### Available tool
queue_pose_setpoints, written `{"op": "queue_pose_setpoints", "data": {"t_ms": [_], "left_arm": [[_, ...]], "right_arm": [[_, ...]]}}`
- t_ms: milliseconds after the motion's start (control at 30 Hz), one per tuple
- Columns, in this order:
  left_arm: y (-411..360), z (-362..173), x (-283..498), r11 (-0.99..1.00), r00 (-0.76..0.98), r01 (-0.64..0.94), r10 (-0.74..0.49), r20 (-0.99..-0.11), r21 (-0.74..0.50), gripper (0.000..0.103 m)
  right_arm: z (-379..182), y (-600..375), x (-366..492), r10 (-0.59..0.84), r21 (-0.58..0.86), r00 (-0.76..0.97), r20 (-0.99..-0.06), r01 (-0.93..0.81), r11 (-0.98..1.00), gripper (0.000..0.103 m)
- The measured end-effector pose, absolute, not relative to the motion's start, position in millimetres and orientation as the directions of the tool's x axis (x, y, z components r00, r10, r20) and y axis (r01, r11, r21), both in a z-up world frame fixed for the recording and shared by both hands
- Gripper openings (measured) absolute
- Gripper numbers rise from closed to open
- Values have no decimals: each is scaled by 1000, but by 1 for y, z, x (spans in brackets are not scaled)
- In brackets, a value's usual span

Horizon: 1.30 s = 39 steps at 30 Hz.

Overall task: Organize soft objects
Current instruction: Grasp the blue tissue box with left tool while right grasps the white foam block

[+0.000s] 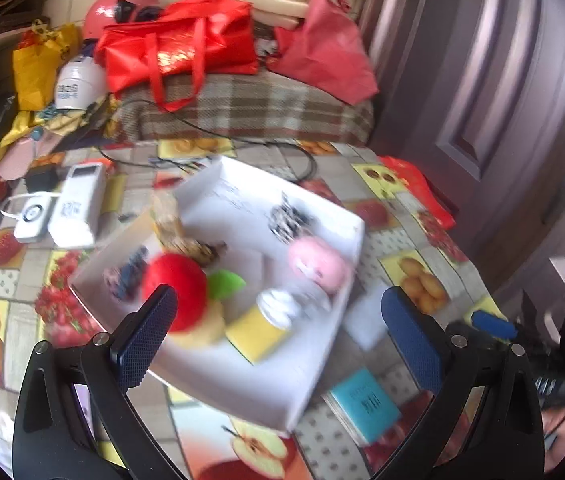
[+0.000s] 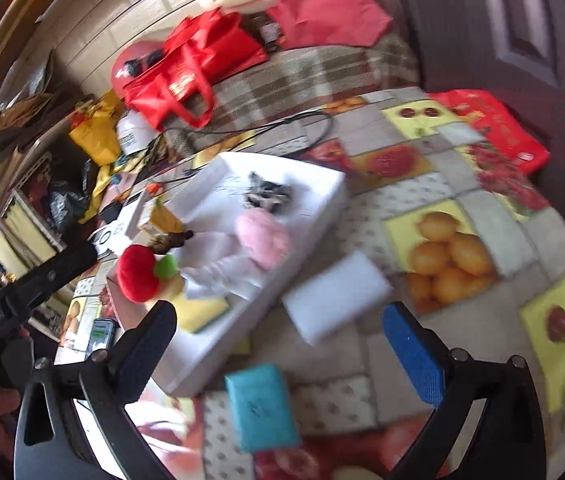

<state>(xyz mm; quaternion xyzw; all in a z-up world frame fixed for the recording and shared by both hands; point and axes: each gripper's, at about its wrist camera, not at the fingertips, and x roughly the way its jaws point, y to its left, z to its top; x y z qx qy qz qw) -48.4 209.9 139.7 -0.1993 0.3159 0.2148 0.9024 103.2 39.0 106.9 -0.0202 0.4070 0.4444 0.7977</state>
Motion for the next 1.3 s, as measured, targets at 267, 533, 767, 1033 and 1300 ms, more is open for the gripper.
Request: {"op": "queue_pose_setpoints", "data": {"t_ms": [267, 533, 767, 1033, 1300], "left_arm": [[142, 86, -36, 856, 615, -431, 47, -787, -286, 103], [110, 40, -14, 806, 471, -518, -12, -882, -287, 103], [118, 21, 8, 778, 435, -584, 60, -898, -231, 99], [113, 23, -7, 791, 454, -580, 119, -883, -192, 57], [121, 42, -48, 730, 435, -666, 208, -876, -157, 57]], "right_arm": [[84, -49, 112, 620, 367, 344, -705, -572, 734, 103], [62, -96, 125, 587, 388, 349, -731, -496, 777, 103], [55, -80, 152, 607, 356, 300, -736, -592, 724, 103], [53, 5, 161, 641, 217, 191, -744, -838, 501, 103], [39, 85, 159, 664, 182, 106, -740, -919, 350, 103]]}}
